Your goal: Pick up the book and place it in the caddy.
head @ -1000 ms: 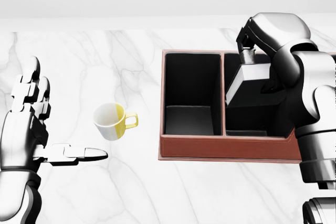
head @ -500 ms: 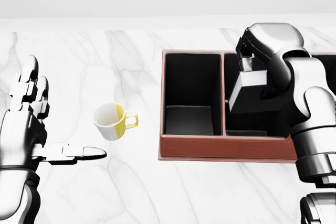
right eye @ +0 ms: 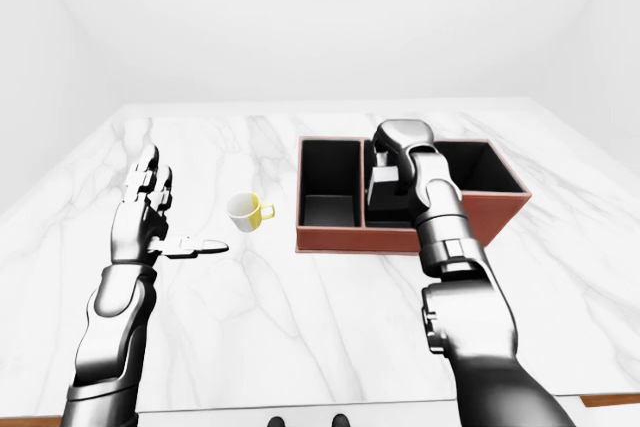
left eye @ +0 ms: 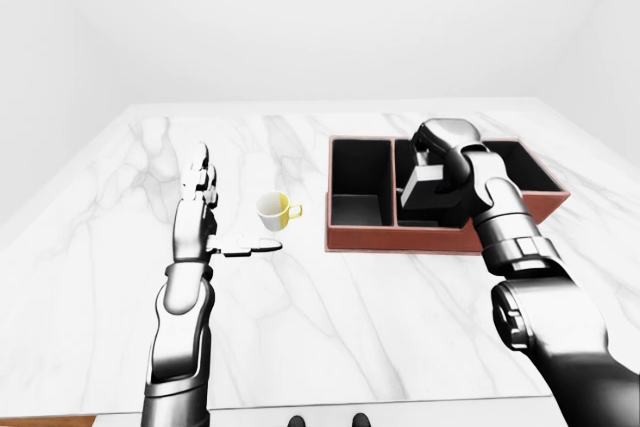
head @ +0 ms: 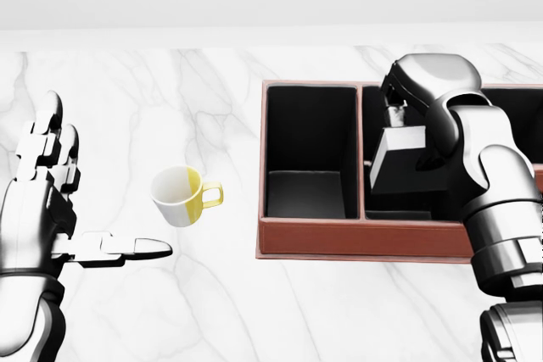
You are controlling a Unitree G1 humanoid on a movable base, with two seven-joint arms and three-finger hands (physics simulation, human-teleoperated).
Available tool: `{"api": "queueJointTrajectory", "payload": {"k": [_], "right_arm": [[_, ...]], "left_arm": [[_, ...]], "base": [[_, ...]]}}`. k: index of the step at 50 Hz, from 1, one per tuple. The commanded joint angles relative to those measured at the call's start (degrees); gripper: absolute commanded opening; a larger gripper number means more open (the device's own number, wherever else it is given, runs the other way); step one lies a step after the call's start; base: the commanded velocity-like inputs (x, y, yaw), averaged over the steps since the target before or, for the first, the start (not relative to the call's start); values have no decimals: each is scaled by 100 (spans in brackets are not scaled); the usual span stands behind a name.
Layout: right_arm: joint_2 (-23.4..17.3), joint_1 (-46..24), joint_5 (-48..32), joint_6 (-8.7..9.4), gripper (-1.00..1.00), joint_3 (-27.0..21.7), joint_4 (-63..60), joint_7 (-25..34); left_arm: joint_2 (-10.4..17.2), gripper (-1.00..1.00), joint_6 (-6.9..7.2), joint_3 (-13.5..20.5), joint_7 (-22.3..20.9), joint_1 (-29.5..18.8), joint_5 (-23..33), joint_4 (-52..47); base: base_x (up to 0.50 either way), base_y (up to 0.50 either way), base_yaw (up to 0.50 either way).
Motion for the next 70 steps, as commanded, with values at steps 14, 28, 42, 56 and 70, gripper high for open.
{"api": "queueJointTrajectory", "payload": {"k": [14,28,42,56,70], "right_arm": [[32,-183,-89,-82,-100,133,865,-632],[13,-298,-167,-56,-100,183,1218,-862],[58,-486,-180,-17,-100,255,1721,-1141],[158,-672,-143,59,-100,324,2159,-1388],[243,-728,-168,146,-100,391,2341,-1517]], "left_arm": [[-28,100,0,-32,12,39,13,160],[-35,100,0,-37,19,67,13,213],[-19,100,0,-19,11,50,5,217],[-25,100,0,-20,15,76,6,212],[-24,100,0,-16,10,84,0,207]], "base": [[0,0,0],[0,0,0],[0,0,0],[0,0,0],[0,0,0]]}}
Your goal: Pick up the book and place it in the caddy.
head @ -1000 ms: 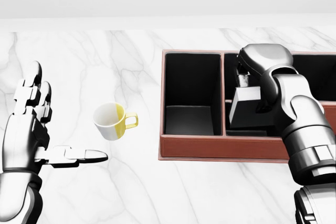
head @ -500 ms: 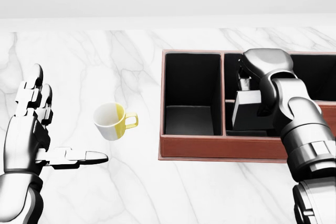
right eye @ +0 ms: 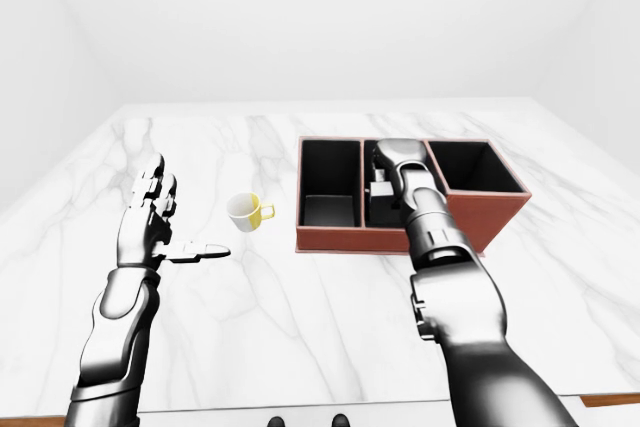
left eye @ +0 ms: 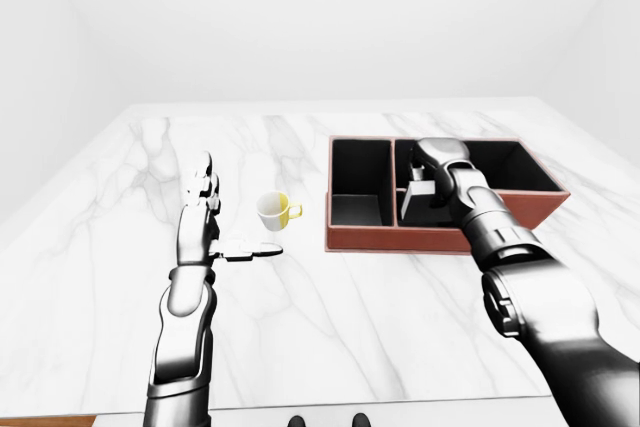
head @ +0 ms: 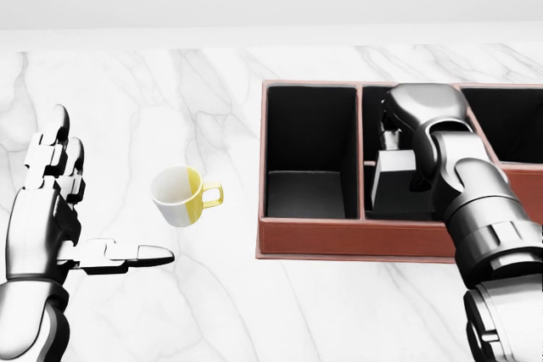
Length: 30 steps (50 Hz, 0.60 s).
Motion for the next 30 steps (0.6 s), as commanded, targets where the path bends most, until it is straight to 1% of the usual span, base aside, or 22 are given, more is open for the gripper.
{"api": "queueJointTrajectory", "payload": {"k": [1,16,30], "right_arm": [[44,-136,-51,73,-100,38,106,-198],[79,-162,-140,159,-100,69,245,-312],[124,-97,-182,191,-100,76,354,-434]], "left_arm": [[0,100,0,6,-2,10,-4,-12],[6,100,0,18,-7,11,-8,-28],[6,100,0,15,-3,4,-1,23]], "base": [[0,0,0],[0,0,0],[0,0,0]]}}
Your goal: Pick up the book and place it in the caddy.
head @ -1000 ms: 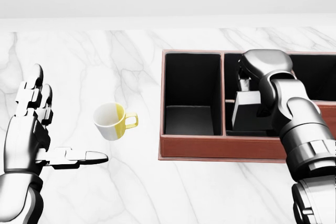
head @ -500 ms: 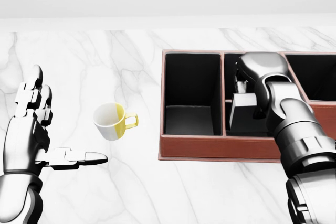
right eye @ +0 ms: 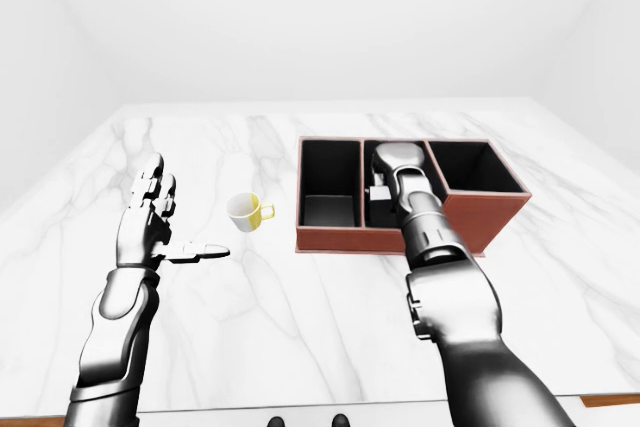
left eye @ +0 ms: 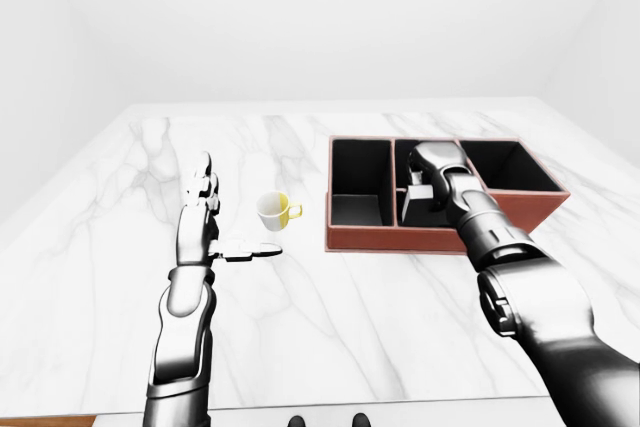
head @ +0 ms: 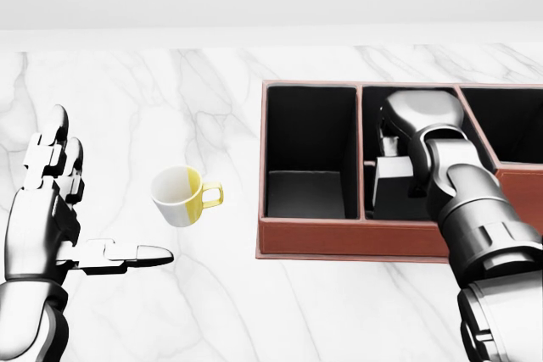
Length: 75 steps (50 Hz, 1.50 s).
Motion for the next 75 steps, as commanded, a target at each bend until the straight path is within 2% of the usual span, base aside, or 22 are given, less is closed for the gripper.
{"api": "queueJointTrajectory", "payload": {"k": [1,25,31,35,36,39,41,42,57,62,65,68,72,75], "right_arm": [[16,-33,-70,38,-100,25,17,-181],[68,3,-130,90,-100,46,71,-259],[63,4,-146,65,-76,53,66,-248],[58,-4,-161,57,-26,59,34,-206],[53,-19,-163,48,-7,58,16,-187],[46,-43,-161,39,-4,49,-1,-185],[42,-38,-167,31,3,53,-10,-184],[37,-30,-171,18,14,56,-24,-178],[19,-41,-142,-66,11,36,-140,-175],[-31,-36,85,-268,12,-86,-515,-2],[-96,84,430,-356,15,-260,-1283,450],[-130,405,744,-273,18,-428,-2350,1028],[-117,1033,1272,122,33,-744,-4287,2001],[-76,1383,1609,421,46,-878,-5219,2406]], "left_arm": [[0,100,0,0,5,0,5,36],[8,100,0,14,4,13,-7,80],[20,100,0,26,-1,-11,-15,74],[25,100,0,31,-2,-24,-19,74],[27,100,0,32,-1,-33,-21,67],[30,100,0,31,-1,-49,-20,70],[35,100,0,31,-1,-57,-18,64],[36,100,0,35,-2,-56,-22,53],[40,100,0,44,-3,-45,-28,33],[44,100,0,48,-5,-49,-22,0],[38,100,0,44,-2,-36,-14,-43],[28,100,0,37,1,-26,-7,-67],[18,100,0,20,1,-12,8,-105],[17,100,0,18,-6,-10,13,-157]], "base": [[0,0,0],[0,0,0],[0,0,0],[0,0,0],[0,0,0],[0,0,0],[0,0,0],[0,0,0],[0,0,0],[0,0,0],[0,0,0],[0,0,0],[0,0,0],[0,0,0]]}}
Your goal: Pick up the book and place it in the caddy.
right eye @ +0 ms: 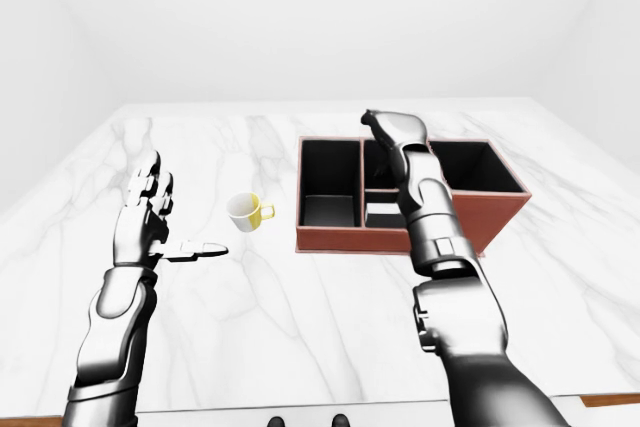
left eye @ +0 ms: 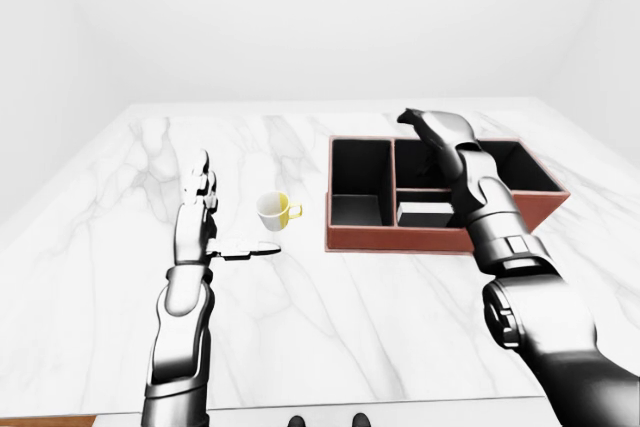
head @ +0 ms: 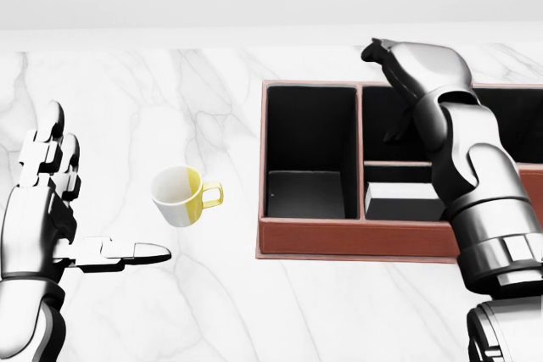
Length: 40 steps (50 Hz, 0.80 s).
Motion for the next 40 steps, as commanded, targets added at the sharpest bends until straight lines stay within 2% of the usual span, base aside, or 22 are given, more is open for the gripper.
{"api": "queueJointTrajectory", "payload": {"k": [1,8,9,13,20,21,30,32,40], "right_arm": [[12,1046,1081,576,50,-539,-3265,1547],[289,1625,2118,599,85,-719,-4928,2026],[384,1702,2420,599,100,-813,-5286,2023],[396,1936,3058,599,100,-822,-5972,1922],[650,2491,4213,599,100,-779,-7190,1660],[778,2546,4460,599,100,-829,-7367,1537],[1085,3189,5573,599,100,-733,-7921,711],[1243,3311,6038,599,100,-792,-8120,467],[1326,3616,6394,599,100,-613,-8365,-113]], "left_arm": [[-12,100,0,-13,-8,16,21,-123],[-11,100,0,-12,-20,1,37,-306],[-10,100,0,-22,-23,3,52,-377],[0,100,0,-19,-37,-42,80,-483],[4,100,0,-109,-77,-188,232,-858],[2,100,0,-112,-86,-208,238,-888],[50,100,0,-130,-176,-484,298,-1464],[98,100,0,-127,-218,-617,323,-1670],[165,100,0,-120,-288,-888,395,-2055]], "base": [[0,0,0],[0,0,0],[0,0,0],[0,0,0],[0,0,0],[0,0,0],[0,0,0],[0,0,0],[0,0,0]]}}
